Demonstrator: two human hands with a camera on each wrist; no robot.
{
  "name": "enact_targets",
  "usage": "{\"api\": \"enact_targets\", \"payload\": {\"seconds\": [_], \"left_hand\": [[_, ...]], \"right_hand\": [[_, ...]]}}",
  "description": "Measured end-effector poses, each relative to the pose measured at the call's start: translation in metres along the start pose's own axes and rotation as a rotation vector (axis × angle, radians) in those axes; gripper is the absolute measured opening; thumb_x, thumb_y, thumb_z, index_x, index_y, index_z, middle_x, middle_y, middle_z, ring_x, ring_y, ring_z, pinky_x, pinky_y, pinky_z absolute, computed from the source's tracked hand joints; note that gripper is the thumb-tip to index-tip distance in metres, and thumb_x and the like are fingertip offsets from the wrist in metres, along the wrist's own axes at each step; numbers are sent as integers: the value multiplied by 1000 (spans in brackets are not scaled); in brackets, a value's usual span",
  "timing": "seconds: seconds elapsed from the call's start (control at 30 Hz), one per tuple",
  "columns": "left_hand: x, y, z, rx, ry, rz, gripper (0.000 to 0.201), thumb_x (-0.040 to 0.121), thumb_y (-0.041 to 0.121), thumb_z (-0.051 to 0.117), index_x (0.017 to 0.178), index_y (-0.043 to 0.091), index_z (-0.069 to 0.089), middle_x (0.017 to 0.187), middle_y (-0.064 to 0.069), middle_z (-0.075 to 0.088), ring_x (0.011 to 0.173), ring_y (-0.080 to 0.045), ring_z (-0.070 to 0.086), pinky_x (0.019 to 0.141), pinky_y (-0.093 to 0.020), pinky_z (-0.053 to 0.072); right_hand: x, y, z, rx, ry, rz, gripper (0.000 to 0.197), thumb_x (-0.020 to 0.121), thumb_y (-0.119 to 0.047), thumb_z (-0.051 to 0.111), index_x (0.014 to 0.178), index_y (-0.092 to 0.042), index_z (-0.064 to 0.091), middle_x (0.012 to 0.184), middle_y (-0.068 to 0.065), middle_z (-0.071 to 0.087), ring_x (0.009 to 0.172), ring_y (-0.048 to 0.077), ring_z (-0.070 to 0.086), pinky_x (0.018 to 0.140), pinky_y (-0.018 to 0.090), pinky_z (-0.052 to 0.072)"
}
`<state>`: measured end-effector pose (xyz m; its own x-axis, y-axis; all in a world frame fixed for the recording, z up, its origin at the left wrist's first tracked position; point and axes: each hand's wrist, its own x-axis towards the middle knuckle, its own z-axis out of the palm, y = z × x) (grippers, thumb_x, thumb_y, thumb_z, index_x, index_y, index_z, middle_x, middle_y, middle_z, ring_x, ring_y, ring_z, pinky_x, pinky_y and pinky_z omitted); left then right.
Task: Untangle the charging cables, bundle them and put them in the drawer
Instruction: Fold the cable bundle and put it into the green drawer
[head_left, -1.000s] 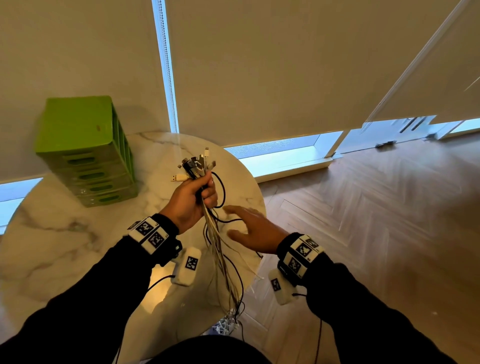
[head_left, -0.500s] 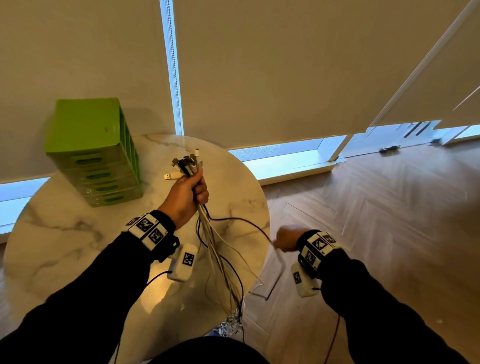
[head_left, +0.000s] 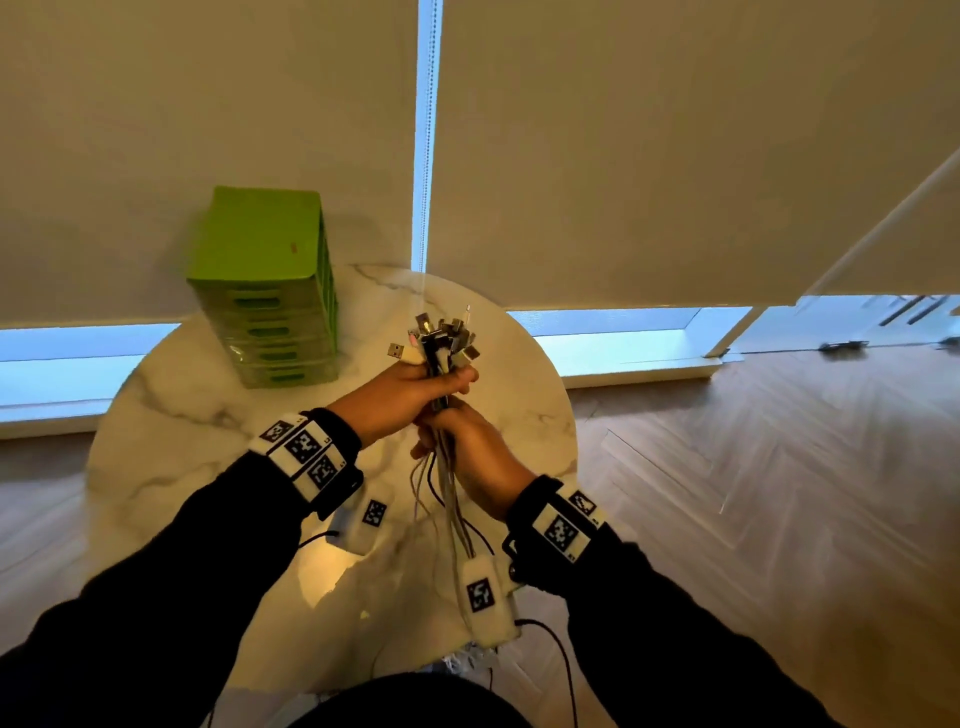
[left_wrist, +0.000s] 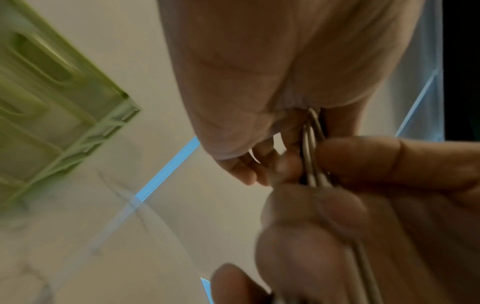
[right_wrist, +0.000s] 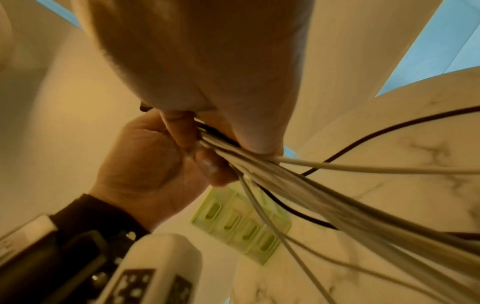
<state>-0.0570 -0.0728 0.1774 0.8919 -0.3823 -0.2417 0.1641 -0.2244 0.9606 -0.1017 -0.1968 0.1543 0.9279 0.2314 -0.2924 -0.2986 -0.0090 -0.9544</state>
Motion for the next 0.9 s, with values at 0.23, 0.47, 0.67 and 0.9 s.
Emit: {"api": "enact_targets", "payload": {"seconds": [0.23,0.47,0.67,0.9], "left_hand": [[-41,-19,-47,-229,-44,151,32,79,37,78,105,20,72,107,7,73,104,-8,66,89,-24,47],[-85,-47,-89,-237,322,56,31,93,25,70,122,32,65,117,17,71,114,4,61,103,-29,44],[-140,-94,-111,-543,429,153,60,82,22,74,135,9,50,126,-13,63,107,-15,62,83,-29,49],[-173,-130,-102,-383,83,-29,33,85,19,72,113,4,65,96,-27,68,97,-28,72,92,-36,54]], "right_hand": [[7,-11,33,152,-563,259,16,78,-15,40,64,-20,31,55,-2,13,48,18,10,57,33,26],[33,-17,112,-414,-511,146,21,98,-3,39,82,-15,44,67,3,34,61,15,32,59,29,29],[40,-30,165,-47,-535,277,25,103,-15,38,83,-14,53,57,0,35,51,12,33,58,29,30],[36,-55,213,120,-767,369,35,99,-26,45,66,-17,40,59,0,33,58,17,39,75,35,38]]}}
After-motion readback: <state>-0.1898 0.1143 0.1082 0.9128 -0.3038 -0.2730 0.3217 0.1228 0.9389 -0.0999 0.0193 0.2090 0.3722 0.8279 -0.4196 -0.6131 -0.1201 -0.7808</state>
